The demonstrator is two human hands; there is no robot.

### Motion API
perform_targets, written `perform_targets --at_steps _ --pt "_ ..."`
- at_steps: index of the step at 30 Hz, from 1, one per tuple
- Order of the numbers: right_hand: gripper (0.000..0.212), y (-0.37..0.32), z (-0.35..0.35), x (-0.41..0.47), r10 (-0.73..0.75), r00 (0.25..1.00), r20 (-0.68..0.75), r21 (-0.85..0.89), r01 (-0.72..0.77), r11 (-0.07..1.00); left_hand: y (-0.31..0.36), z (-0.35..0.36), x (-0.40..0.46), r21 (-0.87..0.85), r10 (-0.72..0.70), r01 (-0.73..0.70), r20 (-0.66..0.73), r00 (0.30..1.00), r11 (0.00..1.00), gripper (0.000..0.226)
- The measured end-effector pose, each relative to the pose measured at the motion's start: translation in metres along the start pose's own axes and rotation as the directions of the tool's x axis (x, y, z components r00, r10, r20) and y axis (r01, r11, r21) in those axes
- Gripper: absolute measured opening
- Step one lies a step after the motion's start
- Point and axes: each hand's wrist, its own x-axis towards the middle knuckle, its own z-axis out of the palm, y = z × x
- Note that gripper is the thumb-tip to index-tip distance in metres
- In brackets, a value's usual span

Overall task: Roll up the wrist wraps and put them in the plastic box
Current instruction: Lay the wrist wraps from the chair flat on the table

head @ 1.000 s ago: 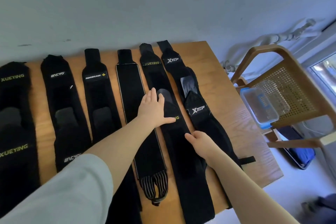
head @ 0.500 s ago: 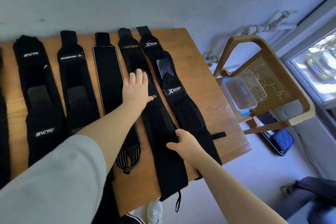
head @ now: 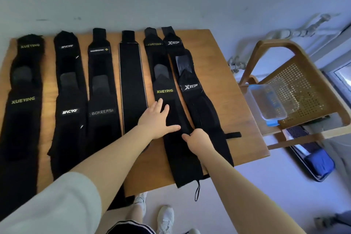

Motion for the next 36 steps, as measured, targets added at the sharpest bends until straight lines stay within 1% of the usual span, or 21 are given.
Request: perform_targets --at_steps 2,3,4,5,6,7,8,9,11,13,16,18,22,26,27,29,32,36 --pt "0.024 0.006 -0.004 -0.01 -0.006 1.0 -0.007 -0.178 0.005 0.984 0.005 0.002 0.002 0.084 -0.021 0.021 0.005 1.0 0.996 0.11" --pt "0.027 0.01 -0.005 -0.017 -0.04 0.999 -0.037 -0.278 0.028 0.96 0.006 0.004 0.003 0.118 -0.032 0.032 0.002 0.999 0.992 0.116" --pt "0.033 0.016 -0.004 -0.023 -0.112 0.991 -0.079 -0.39 0.073 0.918 0.007 0.006 0.004 0.142 -0.047 0.047 -0.005 0.999 0.989 0.119" --pt "0.039 0.021 -0.003 -0.028 -0.24 0.965 -0.108 -0.511 0.153 0.846 0.008 0.007 0.004 0.155 -0.064 0.065 -0.015 0.998 0.986 0.12" --pt "0.042 0.026 0.0 -0.031 -0.398 0.913 -0.091 -0.619 0.261 0.741 0.009 0.008 0.004 0.162 -0.083 0.087 -0.028 0.996 0.983 0.12" --pt "0.042 0.03 0.004 -0.034 -0.538 0.843 -0.031 -0.691 0.371 0.621 0.01 0.01 0.002 0.168 -0.1 0.107 -0.047 0.994 0.98 0.119" --pt "0.041 0.032 0.006 -0.036 -0.622 0.782 0.032 -0.723 0.448 0.525 0.01 0.011 0.0 0.17 -0.111 0.123 -0.077 0.991 0.978 0.118" --pt "0.041 0.033 0.008 -0.037 -0.649 0.757 0.074 -0.732 0.484 0.48 0.011 0.012 -0.004 0.158 -0.111 0.128 -0.117 0.987 0.979 0.116" --pt "0.036 0.028 0.008 -0.038 -0.626 0.775 0.085 -0.73 0.476 0.491 0.012 0.015 -0.019 0.08 -0.07 0.087 -0.2 0.977 0.993 0.103" --pt "0.03 0.019 0.009 -0.038 -0.616 0.784 0.078 -0.715 0.474 0.513 0.008 0.018 -0.039 -0.023 -0.031 0.026 -0.264 0.964 0.999 0.082" --pt "0.032 -0.002 0.016 -0.041 -0.688 0.721 0.084 -0.639 0.568 0.518 -0.017 0.018 -0.08 -0.156 -0.061 0.01 -0.326 0.943 0.988 0.059" --pt "0.032 -0.02 0.029 -0.05 -0.726 0.679 0.113 -0.557 0.648 0.52 -0.043 0.017 -0.111 -0.22 -0.104 0.026 -0.356 0.929 0.975 0.052" --pt "0.028 -0.063 0.074 -0.081 -0.778 0.59 0.218 -0.401 0.781 0.479 -0.103 0.015 -0.172 -0.281 -0.251 0.137 -0.424 0.87 0.95 0.046" --pt "0.028 -0.111 0.129 -0.115 -0.833 0.458 0.312 -0.333 0.873 0.355 -0.169 0.02 -0.229 -0.351 -0.381 0.231 -0.455 0.805 0.908 0.044" --pt "0.027 -0.125 0.143 -0.124 -0.841 0.437 0.317 -0.317 0.885 0.341 -0.188 0.022 -0.244 -0.361 -0.402 0.248 -0.456 0.794 0.899 0.044" --pt "0.026 -0.155 0.174 -0.142 -0.857 0.413 0.308 -0.282 0.9 0.333 -0.228 0.026 -0.274 -0.378 -0.432 0.271 -0.451 0.781 0.885 0.044" --pt "0.025 -0.2 0.229 -0.172 -0.868 0.405 0.286 -0.228 0.909 0.349 -0.297 0.029 -0.321 -0.392 -0.449 0.281 -0.448 0.773 0.876 0.043" --pt "0.027 -0.25 0.302 -0.205 -0.864 0.396 0.312 -0.185 0.917 0.354 -0.385 0.032 -0.372 -0.443 -0.523 0.328 -0.448 0.725 0.834 0.042"
